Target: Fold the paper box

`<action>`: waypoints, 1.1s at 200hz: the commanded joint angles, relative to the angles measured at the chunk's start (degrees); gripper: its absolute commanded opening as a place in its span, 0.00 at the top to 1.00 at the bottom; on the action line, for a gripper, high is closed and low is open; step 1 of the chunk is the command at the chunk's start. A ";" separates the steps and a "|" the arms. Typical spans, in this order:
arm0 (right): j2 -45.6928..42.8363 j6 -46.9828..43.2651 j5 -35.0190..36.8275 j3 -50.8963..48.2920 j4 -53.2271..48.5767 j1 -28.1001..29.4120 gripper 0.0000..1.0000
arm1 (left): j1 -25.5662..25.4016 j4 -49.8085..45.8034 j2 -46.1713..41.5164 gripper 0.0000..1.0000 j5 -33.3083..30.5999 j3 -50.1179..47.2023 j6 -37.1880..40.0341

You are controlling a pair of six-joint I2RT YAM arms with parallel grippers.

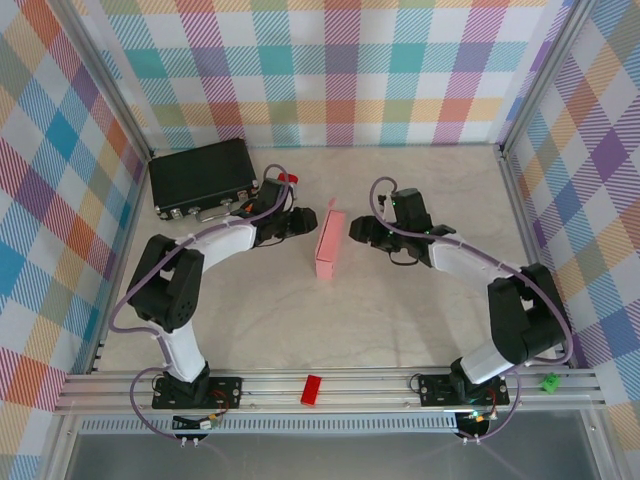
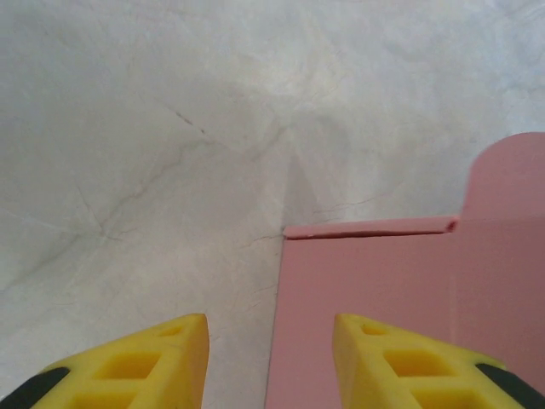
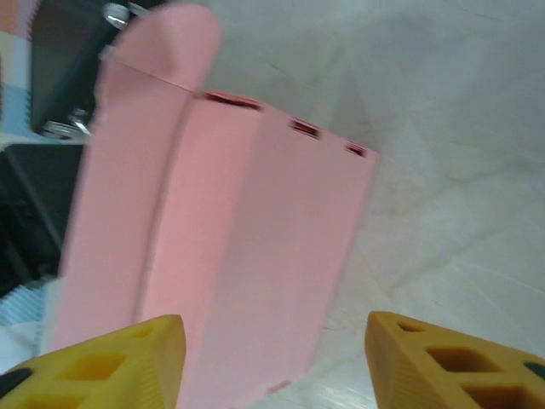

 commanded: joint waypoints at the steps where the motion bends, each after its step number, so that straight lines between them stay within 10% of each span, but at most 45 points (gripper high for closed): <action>1: 2.97 2.82 -3.99 3.52 2.79 -0.01 0.39 | 0.58 -2.61 -2.74 0.57 -2.01 -1.43 2.07; 220: 12.92 2.95 -2.97 6.03 -2.55 2.25 0.47 | 0.09 1.25 0.89 0.58 12.61 -3.32 2.79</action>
